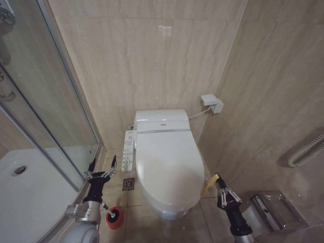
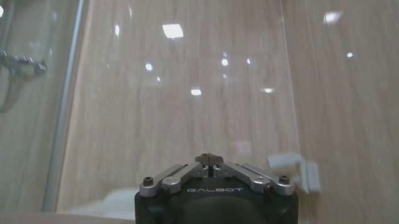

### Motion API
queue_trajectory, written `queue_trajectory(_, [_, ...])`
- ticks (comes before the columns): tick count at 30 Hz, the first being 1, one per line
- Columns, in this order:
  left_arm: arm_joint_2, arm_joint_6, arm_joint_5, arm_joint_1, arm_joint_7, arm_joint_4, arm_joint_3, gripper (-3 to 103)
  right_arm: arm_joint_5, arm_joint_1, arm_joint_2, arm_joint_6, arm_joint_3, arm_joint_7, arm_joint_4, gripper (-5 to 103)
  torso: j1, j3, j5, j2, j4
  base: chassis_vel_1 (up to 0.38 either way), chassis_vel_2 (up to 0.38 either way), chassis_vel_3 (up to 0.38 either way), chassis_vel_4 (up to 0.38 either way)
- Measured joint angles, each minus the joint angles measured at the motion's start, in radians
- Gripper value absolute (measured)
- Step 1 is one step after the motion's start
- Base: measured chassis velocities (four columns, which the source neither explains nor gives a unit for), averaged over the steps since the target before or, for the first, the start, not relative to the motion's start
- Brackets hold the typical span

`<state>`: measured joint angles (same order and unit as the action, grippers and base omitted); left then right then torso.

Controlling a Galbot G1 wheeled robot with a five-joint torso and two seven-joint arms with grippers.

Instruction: Open the toilet lid, clean the toilet bowl with a toilet brush, close the toilet lid, and flush.

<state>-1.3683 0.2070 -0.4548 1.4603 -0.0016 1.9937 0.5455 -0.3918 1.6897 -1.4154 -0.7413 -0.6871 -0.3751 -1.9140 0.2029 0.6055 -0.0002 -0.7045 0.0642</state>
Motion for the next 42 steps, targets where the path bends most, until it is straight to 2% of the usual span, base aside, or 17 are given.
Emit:
queue_trajectory(7, [0.009,-0.005,-0.001,0.001,-0.001,-0.002,0.017,100,-0.035,0.018,0.038,0.043,-0.004,0.022,-0.146,0,0.000,0.000,0.0001,0.000,-0.0001,0.000,0.000,0.000,0.000])
queue_trajectory(12, [0.013,-0.011,0.003,0.018,-0.002,0.008,0.018,100,-0.078,-0.005,0.100,0.103,-0.013,0.069,-0.245,0,0.000,0.000,0.0002,0.000,-0.0004,0.000,0.000,0.000,0.000])
queue_trajectory(14, [0.014,-0.018,0.010,0.037,-0.002,0.026,0.018,100,-0.112,-0.026,0.150,0.144,-0.024,0.105,-0.308,0,0.000,0.000,0.0002,0.000,-0.0004,0.000,0.000,0.000,0.000])
queue_trajectory(15, [0.014,-0.018,0.010,0.037,-0.002,0.026,0.018,100,-0.112,-0.026,0.150,0.144,-0.024,0.105,-0.308,0,0.000,0.000,0.0002,0.000,-0.0004,0.000,0.000,0.000,0.000])
queue_trajectory(20, [0.013,-0.022,0.027,0.095,-0.003,0.061,0.031,100,-0.176,-0.093,0.243,0.203,-0.037,0.203,-0.356,0,0.000,0.000,0.0003,0.000,-0.0005,0.000,0.000,0.000,0.000])
queue_trajectory(23, [0.009,-0.022,0.037,0.125,-0.003,0.080,0.044,100,-0.203,-0.145,0.273,0.225,-0.034,0.226,-0.337,0,0.000,0.000,0.0003,0.000,-0.0003,0.000,0.000,0.000,0.000])
queue_trajectory(29, [-0.019,-0.022,0.069,0.196,-0.002,0.143,0.073,100,-0.259,-0.336,0.348,0.260,0.010,0.248,-0.187,0,0.000,0.000,0.0005,0.000,-0.0003,0.000,0.000,0.000,0.000])
queue_trajectory(34, [-0.033,-0.019,0.076,0.244,-0.002,0.186,0.109,100,-0.319,-0.476,0.421,0.274,0.040,0.251,-0.072,0,0.000,0.000,0.0004,0.000,-0.0004,0.000,0.000,0.000,0.000])
queue_trajectory(42, [-0.059,-0.013,0.086,0.269,-0.001,0.207,0.127,100,-0.378,-0.626,0.496,0.303,0.090,0.251,0.029,0,0.000,0.000,0.0001,0.000,-0.0003,0.000,0.000,0.000,0.000])
